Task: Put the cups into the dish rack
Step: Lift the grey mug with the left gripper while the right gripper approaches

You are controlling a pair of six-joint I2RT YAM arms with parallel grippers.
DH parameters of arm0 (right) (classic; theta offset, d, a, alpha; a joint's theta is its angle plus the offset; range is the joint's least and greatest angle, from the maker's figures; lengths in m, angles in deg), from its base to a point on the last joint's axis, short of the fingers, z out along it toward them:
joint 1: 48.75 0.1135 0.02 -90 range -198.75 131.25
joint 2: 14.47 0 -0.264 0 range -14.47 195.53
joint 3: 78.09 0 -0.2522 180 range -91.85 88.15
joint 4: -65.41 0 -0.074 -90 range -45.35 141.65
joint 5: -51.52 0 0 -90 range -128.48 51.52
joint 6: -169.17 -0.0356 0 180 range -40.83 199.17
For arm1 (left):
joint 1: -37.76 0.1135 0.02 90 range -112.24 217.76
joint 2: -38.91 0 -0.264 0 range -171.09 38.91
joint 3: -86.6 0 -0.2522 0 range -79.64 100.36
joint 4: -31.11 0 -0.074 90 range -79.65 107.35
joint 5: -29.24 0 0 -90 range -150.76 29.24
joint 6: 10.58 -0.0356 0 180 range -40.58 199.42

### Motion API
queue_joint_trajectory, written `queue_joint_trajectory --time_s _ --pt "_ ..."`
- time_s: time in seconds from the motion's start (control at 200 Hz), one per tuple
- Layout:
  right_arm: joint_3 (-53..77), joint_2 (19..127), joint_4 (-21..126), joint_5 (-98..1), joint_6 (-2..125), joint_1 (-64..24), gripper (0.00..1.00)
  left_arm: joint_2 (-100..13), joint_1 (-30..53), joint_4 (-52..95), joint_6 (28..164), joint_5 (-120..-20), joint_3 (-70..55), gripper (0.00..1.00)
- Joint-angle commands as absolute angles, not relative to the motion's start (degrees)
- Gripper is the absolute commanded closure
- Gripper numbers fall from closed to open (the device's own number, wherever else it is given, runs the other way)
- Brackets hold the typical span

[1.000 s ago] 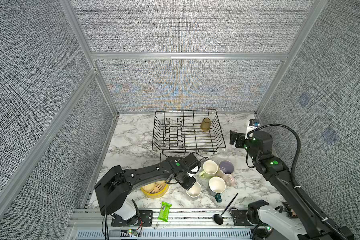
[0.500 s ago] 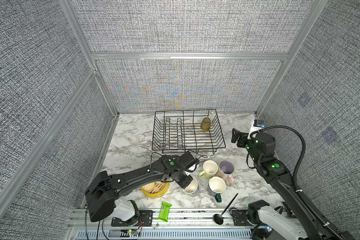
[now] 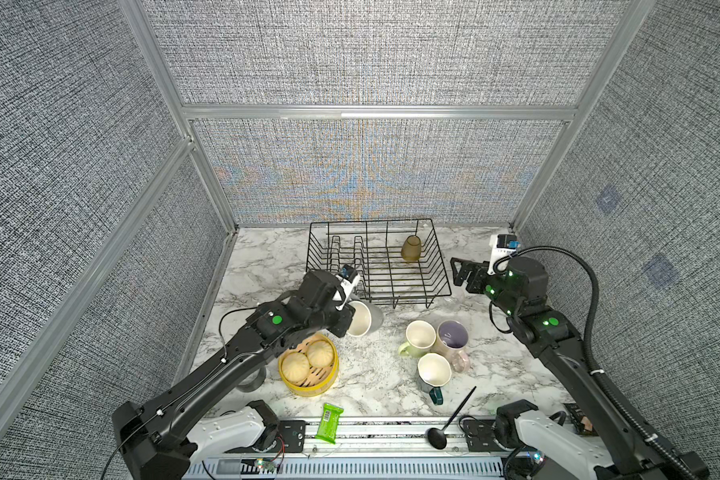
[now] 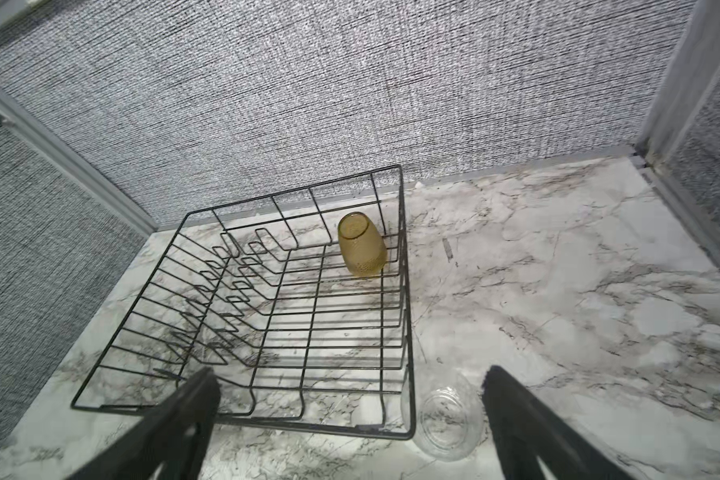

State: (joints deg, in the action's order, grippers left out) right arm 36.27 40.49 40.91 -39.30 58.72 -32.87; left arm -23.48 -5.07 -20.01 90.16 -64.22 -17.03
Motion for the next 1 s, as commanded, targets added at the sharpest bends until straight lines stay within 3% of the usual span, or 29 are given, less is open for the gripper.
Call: queue_joint_trajectory --time_s 0.0,0.495,0.725,0.995 --pt "36.2 41.0 40.2 -48.9 53.2 -32.8 0.01 -22.4 -1.0 -10.5 93.2 -72.4 -17.4 1.00" --pt "34.4 54.3 54.3 -82.2 17.2 -32.0 0.01 -26.6 12.8 14.9 122.0 -98.8 -24.7 1.00" --pt "38.5 57.9 75.8 -85.2 1.2 -27.4 0.01 -29.1 15.1 28.2 136.9 -104.5 -29.2 1.00" --pt "36.4 63.4 87.5 -88.1 -2.8 -22.5 0.01 -33.2 15.2 39.7 146.0 -110.3 -31.3 1.00"
